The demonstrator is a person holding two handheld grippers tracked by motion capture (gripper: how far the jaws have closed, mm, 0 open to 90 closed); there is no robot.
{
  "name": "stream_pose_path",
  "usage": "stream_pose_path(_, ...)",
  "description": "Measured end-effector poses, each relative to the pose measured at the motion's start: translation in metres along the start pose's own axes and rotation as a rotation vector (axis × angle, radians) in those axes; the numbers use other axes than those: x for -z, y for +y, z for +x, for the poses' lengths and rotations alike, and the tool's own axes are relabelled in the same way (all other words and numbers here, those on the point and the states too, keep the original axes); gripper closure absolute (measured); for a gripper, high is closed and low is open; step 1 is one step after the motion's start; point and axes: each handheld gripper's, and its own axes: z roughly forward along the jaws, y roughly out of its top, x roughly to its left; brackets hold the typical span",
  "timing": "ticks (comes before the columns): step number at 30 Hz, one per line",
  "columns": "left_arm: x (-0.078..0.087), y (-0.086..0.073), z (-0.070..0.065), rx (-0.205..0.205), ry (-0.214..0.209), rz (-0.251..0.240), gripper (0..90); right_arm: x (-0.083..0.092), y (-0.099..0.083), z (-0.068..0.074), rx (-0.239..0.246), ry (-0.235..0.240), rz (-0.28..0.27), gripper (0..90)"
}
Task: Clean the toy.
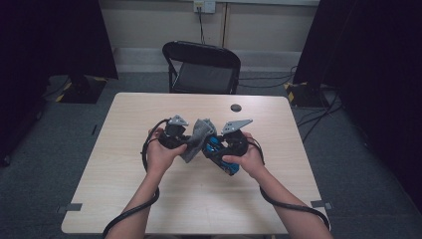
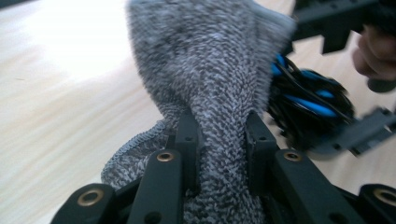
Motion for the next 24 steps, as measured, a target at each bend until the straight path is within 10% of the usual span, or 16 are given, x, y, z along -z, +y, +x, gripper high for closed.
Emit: stream_pose_path(24,0.015,-0.031,-0.012,-0.011,-0.142,0.032,72.7,0.005,0.003,-0.022,-0.037,-0.077,0.01,25.9)
